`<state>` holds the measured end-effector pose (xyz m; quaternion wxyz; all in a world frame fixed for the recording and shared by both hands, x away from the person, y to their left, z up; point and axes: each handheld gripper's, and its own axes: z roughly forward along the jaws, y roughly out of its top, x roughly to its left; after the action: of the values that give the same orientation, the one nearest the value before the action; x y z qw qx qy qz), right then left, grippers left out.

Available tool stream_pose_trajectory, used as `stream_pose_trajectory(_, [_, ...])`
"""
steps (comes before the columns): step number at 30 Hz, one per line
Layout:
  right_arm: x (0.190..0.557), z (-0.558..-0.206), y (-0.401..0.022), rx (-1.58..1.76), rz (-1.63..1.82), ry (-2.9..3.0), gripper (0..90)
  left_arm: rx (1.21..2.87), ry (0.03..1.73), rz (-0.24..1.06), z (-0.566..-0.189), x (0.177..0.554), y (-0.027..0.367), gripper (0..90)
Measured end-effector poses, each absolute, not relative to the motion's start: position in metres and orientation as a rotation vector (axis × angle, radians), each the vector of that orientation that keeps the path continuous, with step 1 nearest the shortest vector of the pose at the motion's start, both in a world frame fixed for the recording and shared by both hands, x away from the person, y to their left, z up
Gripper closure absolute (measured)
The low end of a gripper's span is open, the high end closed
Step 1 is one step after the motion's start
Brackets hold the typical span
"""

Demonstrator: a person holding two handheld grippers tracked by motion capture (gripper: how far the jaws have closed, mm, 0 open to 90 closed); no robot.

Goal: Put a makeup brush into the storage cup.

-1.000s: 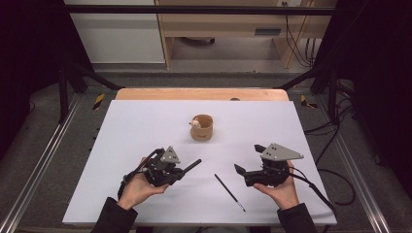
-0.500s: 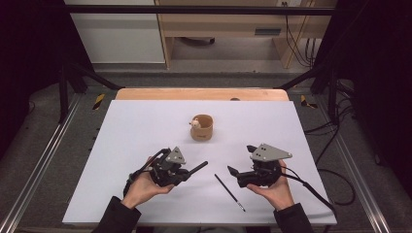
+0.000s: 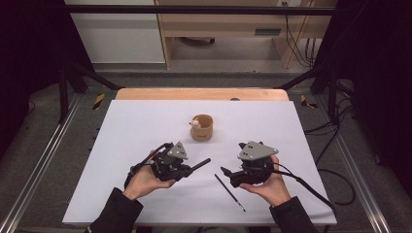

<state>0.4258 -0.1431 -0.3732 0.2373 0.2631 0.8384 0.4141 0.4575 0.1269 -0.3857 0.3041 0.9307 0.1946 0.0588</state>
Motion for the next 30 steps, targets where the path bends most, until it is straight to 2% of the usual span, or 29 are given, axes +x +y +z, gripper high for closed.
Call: stream_pose_trajectory(30, [0.421,-0.360,-0.110,0.476,0.948,2.445,14.6,2.511,0.410,0.107,-0.368,0.460,0.116,78.7])
